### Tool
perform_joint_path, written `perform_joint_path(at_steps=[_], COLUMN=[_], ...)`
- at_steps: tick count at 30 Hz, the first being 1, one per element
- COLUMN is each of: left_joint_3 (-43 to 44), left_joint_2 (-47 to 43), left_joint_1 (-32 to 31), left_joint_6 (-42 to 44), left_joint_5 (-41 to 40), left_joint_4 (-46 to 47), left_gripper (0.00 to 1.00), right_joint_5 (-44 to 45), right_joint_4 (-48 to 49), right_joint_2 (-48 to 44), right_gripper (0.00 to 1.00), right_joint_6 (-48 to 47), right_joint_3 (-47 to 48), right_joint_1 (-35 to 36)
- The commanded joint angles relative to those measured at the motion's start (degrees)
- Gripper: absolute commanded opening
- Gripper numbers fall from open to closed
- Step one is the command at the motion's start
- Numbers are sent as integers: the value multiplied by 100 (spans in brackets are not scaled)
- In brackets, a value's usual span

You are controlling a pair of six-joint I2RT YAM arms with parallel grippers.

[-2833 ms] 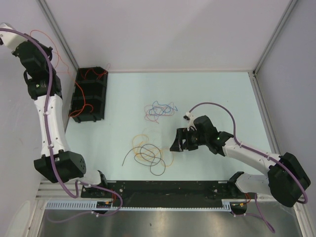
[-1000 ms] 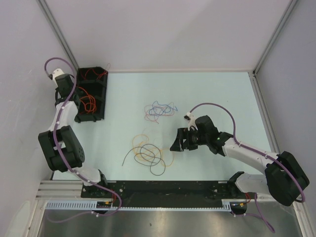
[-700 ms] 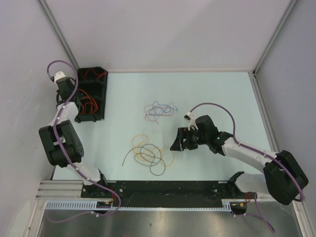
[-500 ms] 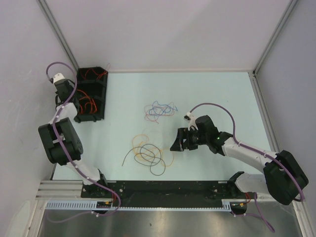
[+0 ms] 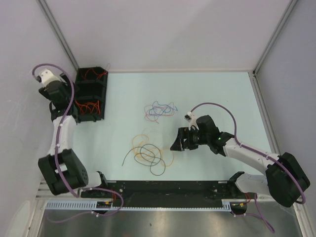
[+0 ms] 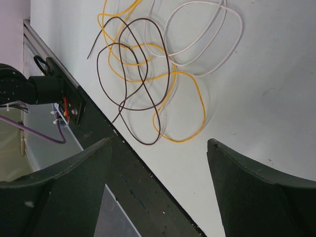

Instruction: Untangle the cables

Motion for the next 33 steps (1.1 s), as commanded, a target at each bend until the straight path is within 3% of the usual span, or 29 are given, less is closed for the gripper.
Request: perform_joint_path(at_steps=[1,5,10,20,27,33], left_joint_3=[479,1164,1518,-1029,-1875,-2648], left_joint_2=[-776,-699,-662,-1436,-1586,-2121], left_joint_1=[-765,-1520,-3128,-5457,-5855,-5855], left_joint_6=[-110,-154,30,-874,-1857,-2201], left_joint_5=[-299,-89,-317,-291,-625,-476], left_joint_4=[-280,-1484,-2996,-3297,-3454,-3079], left_gripper=[86,87,84,73,65,65], right_joint_5=[-101,21,346,760,778,839], right_joint_4=[260,216,49,49,225,313], right_joint_2=[-79,-79,-35,439,993,1301], right_gripper=[83,83,83,82,82,81], right_joint_6=[116,143,186,248,388,485], right_joint_3=[28,116,222,230,292,353], right_joint_1=[-3,32,129,278,304,401])
